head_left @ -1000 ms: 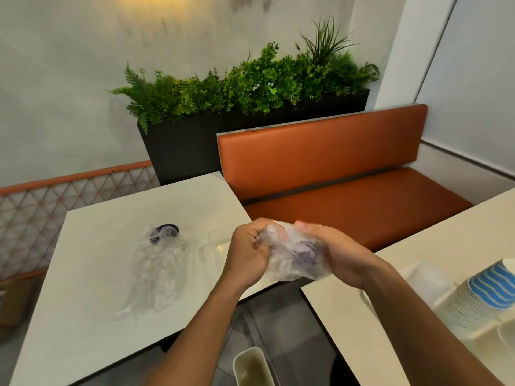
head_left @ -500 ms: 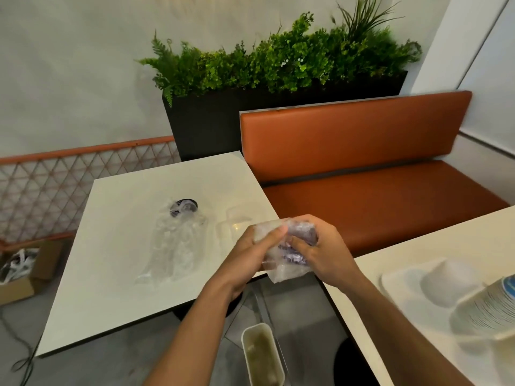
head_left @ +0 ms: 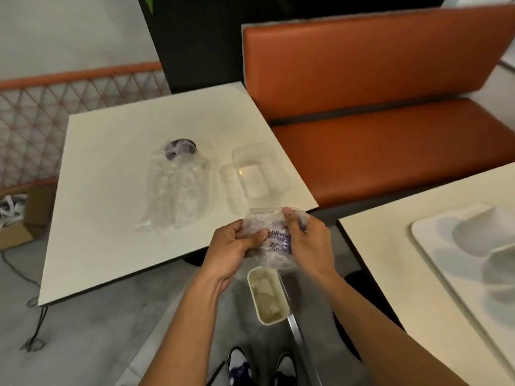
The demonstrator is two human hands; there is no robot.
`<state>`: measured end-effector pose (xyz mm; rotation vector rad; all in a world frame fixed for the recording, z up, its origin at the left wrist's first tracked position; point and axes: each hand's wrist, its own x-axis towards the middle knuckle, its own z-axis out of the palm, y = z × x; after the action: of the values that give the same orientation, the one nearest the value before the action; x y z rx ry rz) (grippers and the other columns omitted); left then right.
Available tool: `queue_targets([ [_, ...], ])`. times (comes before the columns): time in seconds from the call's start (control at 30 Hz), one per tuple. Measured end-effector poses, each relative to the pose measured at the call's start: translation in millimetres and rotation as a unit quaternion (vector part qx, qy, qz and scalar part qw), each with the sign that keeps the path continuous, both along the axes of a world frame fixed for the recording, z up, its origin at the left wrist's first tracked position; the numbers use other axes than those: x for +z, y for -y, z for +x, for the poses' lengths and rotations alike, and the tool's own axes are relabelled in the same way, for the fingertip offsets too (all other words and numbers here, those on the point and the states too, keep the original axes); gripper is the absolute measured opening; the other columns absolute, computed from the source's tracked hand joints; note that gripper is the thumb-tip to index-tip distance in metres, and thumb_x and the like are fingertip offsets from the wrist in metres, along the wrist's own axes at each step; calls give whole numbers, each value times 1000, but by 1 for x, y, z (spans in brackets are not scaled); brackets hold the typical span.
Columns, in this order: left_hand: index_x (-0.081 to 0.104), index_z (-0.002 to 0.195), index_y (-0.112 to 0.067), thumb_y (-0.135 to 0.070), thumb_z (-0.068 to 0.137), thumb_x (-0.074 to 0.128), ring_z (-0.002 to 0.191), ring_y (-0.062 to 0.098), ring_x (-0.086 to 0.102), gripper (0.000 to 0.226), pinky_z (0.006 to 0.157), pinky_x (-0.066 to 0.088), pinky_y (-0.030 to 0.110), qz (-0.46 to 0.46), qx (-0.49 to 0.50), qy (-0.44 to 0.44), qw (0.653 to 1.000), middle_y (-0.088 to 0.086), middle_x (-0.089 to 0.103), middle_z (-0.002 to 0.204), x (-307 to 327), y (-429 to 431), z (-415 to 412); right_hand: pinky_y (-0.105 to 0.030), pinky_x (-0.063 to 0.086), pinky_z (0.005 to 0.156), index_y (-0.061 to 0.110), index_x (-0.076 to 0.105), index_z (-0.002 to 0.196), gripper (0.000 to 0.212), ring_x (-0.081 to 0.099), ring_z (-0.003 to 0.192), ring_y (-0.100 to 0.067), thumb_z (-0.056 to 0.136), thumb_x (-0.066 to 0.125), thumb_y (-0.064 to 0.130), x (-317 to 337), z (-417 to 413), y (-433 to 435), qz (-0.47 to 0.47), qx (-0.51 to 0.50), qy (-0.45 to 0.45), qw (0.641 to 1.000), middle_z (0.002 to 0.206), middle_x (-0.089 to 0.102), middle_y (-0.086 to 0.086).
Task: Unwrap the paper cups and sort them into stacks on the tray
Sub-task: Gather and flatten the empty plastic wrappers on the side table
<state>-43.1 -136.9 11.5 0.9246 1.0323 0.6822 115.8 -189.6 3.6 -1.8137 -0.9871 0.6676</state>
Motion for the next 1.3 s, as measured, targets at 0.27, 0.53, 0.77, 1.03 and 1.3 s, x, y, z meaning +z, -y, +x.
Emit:
queue_targets([
  [0.27,73,114,-1,-5,85,76,94,26,77,30,75,63,32,-131,65,-35,989,16,78,107,-123,22,-25,-30,62,70,15,74,86,47,76,73,-12,96,56,57,-117,-8,4,-174,90,-148,969,77,78,-2],
  [0.53,70,109,-10,-8,95,65,87,22,74,15,69,56,28,-129,68,-251,957,8,77,101,-263,9,-27,-35,53,97,26,66,102,7,69,108,-24,97,70,31,-273,32,37,-348,109,-67,929,113,73,-6],
  [0.77,63,124,-3,-12,93,68,109,32,65,32,79,43,27,-33,-88,-411,907,12,68,117,-390,-19,9,-30,49,101,22,64,129,36,64,122,-22,96,68,34,-393,46,34,-448,156,-12,880,130,70,-1],
  [1.03,70,122,-11,-30,97,67,114,30,66,32,80,44,25,2,-307,-445,841,10,71,124,-550,-30,54,-30,45,100,14,44,151,56,54,133,-29,97,62,11,-529,48,14,-456,194,30,868,149,54,-10],
  [1.3,45,150,-5,-42,101,60,125,32,58,63,104,47,37,68,-446,-474,756,15,54,145,-660,-26,83,-26,42,84,13,48,140,49,59,123,-30,93,62,9,-615,60,5,-446,188,79,871,136,60,-10],
])
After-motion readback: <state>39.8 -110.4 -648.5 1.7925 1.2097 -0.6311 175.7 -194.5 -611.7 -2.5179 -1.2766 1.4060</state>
